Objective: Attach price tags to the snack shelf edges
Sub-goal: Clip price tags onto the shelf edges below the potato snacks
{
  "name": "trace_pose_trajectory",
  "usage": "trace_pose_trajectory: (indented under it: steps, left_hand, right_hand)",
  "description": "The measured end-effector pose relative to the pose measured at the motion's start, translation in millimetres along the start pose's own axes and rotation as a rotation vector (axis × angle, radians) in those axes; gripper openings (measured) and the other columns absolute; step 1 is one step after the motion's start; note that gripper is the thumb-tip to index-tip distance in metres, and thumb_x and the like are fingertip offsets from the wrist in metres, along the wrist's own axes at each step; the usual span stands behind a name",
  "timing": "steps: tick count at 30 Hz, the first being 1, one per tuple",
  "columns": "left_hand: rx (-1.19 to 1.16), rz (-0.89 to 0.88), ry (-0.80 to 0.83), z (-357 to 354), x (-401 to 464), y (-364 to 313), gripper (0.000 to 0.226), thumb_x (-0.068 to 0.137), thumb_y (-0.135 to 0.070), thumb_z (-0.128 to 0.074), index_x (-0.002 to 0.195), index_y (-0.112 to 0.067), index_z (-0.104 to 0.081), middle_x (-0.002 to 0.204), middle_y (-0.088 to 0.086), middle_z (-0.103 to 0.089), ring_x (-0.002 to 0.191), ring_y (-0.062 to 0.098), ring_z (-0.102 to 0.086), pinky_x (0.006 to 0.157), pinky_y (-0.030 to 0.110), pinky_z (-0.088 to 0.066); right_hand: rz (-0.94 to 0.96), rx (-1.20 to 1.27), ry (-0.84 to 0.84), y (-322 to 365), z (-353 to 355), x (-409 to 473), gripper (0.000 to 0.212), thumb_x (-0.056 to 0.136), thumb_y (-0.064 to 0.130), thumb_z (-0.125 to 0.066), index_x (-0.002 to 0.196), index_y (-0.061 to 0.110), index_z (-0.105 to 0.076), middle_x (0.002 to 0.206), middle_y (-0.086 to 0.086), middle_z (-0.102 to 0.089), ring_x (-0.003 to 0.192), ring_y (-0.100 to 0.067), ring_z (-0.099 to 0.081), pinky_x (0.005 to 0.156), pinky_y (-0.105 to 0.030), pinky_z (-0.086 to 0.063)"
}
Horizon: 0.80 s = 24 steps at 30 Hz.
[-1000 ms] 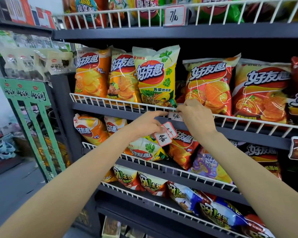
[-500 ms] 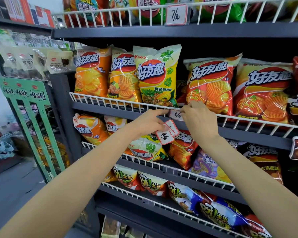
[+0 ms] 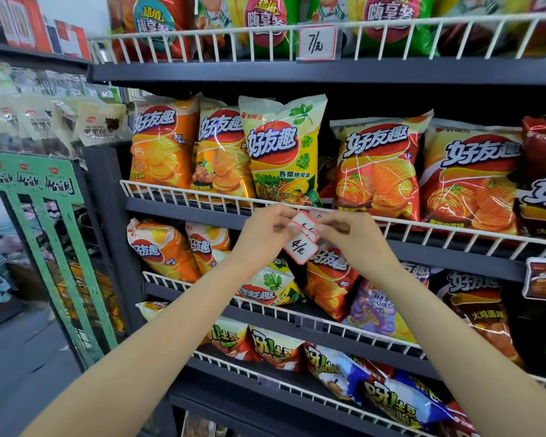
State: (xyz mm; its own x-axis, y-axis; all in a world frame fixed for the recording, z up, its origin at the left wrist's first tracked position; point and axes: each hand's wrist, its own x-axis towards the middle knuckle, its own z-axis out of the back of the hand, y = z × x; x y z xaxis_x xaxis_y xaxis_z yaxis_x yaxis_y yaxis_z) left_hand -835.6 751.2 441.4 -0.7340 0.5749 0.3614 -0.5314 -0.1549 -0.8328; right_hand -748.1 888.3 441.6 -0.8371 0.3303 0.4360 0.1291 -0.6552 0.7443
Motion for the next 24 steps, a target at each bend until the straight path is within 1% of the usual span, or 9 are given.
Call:
trace_pose_trajectory:
  steps: [2, 5, 7, 11, 12, 15, 17, 20, 24]
  left_hand:
    - [0.023, -0.007, 0.017, 5, -7, 6, 0.013, 0.088, -0.010, -0.061, 0.099, -0.015, -0.062, 0.098, 0.005, -0.070, 0.085, 0.011, -0.063, 0.076, 0.020, -0.051]
    - [0.069, -0.003, 0.044, 11, -18, 18, 0.017, 0.087, -0.010, -0.062, 0.104, -0.009, -0.064, 0.098, 0.007, -0.071, 0.090, 0.014, -0.066, 0.079, 0.021, -0.052]
    - [0.139, -0.003, 0.066, 13, -28, 30, 0.014, 0.087, -0.013, -0.062, 0.101, -0.009, -0.064, 0.097, 0.006, -0.071, 0.090, 0.014, -0.066, 0.079, 0.023, -0.053]
    - [0.218, 0.002, 0.148, 7, -46, 57, 0.006, 0.089, -0.011, -0.060, 0.094, -0.010, -0.061, 0.092, 0.002, -0.067, 0.085, 0.011, -0.063, 0.068, 0.013, -0.049]
    - [0.211, 0.011, 0.173, 4, -50, 64, 0.005, 0.089, -0.011, -0.059, 0.094, -0.010, -0.060, 0.094, 0.004, -0.068, 0.086, 0.012, -0.063, 0.070, 0.015, -0.050]
    - [0.215, 0.031, 0.242, -7, -59, 83, 0.015, 0.089, -0.013, -0.060, 0.100, -0.004, -0.061, 0.102, 0.012, -0.069, 0.096, 0.020, -0.065, 0.084, 0.033, -0.052]
    - [0.215, 0.047, 0.258, -17, -62, 95, 0.022, 0.088, -0.016, -0.061, 0.106, -0.002, -0.061, 0.105, 0.014, -0.068, 0.098, 0.023, -0.064, 0.087, 0.036, -0.051]
    - [0.207, 0.073, 0.273, -30, -64, 107, 0.027, 0.088, -0.017, -0.061, 0.111, -0.002, -0.060, 0.112, 0.015, -0.065, 0.106, 0.023, -0.061, 0.089, 0.031, -0.049]
    - [0.146, 0.177, 0.301, -46, -61, 123, 0.030, 0.088, -0.017, -0.062, 0.115, -0.004, -0.060, 0.114, 0.014, -0.065, 0.107, 0.021, -0.061, 0.085, 0.025, -0.047]
  right_hand:
    - [-0.043, 0.059, 0.002, -2, -8, -5, 0.008, 0.089, 0.013, -0.061, 0.090, 0.015, -0.069, 0.077, -0.003, -0.071, 0.058, -0.007, -0.061, 0.044, -0.007, -0.038]
    - [-0.062, 0.078, -0.008, -6, -23, -15, 0.006, 0.086, 0.012, -0.064, 0.086, 0.015, -0.069, 0.073, -0.001, -0.070, 0.052, -0.001, -0.058, 0.042, -0.011, -0.039]
    - [-0.057, 0.050, -0.004, -9, -33, -23, 0.004, 0.085, 0.014, -0.066, 0.084, 0.015, -0.069, 0.069, 0.001, -0.069, 0.052, -0.001, -0.057, 0.043, -0.014, -0.040]
    - [-0.075, -0.012, 0.034, -24, -54, -41, 0.003, 0.081, 0.015, -0.070, 0.079, 0.013, -0.070, 0.070, -0.001, -0.069, 0.053, 0.000, -0.054, 0.047, -0.010, -0.040]
    - [-0.097, -0.014, 0.043, -30, -57, -46, 0.004, 0.080, 0.015, -0.071, 0.078, 0.013, -0.070, 0.068, 0.000, -0.068, 0.051, 0.001, -0.053, 0.046, -0.010, -0.039]
    - [-0.152, 0.003, 0.063, -47, -64, -58, 0.006, 0.079, 0.014, -0.072, 0.075, 0.011, -0.069, 0.065, 0.002, -0.067, 0.047, 0.001, -0.051, 0.043, -0.011, -0.038]
    - [-0.174, -0.007, 0.064, -58, -67, -64, 0.008, 0.079, 0.014, -0.072, 0.073, 0.013, -0.068, 0.061, 0.003, -0.065, 0.047, -0.003, -0.050, 0.043, -0.015, -0.040]
    - [-0.216, -0.013, 0.059, -71, -70, -71, 0.009, 0.081, 0.014, -0.070, 0.073, 0.014, -0.067, 0.054, 0.010, -0.062, 0.043, -0.001, -0.049, 0.042, -0.012, -0.038]
    - [-0.289, -0.020, 0.051, -88, -72, -78, 0.007, 0.081, 0.016, -0.070, 0.077, 0.011, -0.068, 0.062, -0.002, -0.064, 0.050, -0.002, -0.053, 0.042, -0.012, -0.041]
